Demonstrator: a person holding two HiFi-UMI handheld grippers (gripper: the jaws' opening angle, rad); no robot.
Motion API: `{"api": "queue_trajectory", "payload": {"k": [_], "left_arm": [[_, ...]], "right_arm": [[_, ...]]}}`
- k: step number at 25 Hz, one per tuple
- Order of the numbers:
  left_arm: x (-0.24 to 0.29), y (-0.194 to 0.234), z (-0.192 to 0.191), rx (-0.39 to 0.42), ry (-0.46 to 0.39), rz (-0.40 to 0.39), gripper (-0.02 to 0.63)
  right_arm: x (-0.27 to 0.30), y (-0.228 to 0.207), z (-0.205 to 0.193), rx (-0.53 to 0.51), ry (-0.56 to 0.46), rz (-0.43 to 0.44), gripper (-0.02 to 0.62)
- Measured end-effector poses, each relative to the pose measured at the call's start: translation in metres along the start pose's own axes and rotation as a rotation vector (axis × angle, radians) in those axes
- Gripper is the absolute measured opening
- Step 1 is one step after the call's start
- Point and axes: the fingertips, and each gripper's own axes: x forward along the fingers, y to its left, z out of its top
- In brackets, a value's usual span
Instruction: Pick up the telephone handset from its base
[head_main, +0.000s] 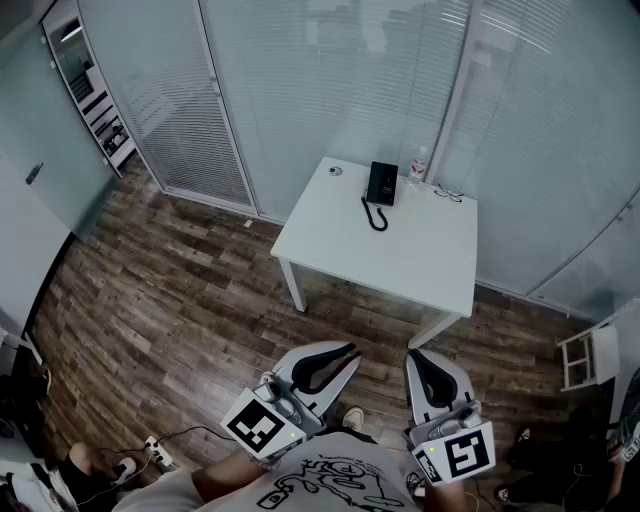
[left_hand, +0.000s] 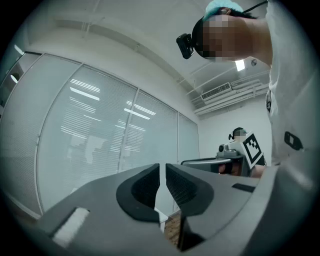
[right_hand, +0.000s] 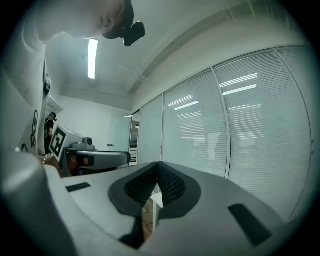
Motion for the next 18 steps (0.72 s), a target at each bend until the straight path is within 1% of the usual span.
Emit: {"api": "queue_trajectory", "payload": {"k": [9, 13, 15, 18], "left_arm": [[0.008, -0.004, -0.002, 0.003, 0.005, 0.005, 0.035], [0.015, -0.005, -0.005, 0.003, 0.021, 0.013, 0.035], [0.021, -0.006, -0.009, 0.013, 0.026, 0.011, 0.035], [0.035, -0.011, -0.011, 0.006, 0.027, 0.014, 0.035]], "right_arm": [[-0.005, -0.009, 0.000, 0.008, -0.009, 0.000, 0.006], [-0.010, -0.021, 0.006, 0.021, -0.044, -0.006, 0.006], [-0.013, -0.029, 0.006, 0.023, -0.050, -0.010, 0.006], [-0.019, -0.044, 0.004, 0.028, -0.052, -0.015, 0.006]]}}
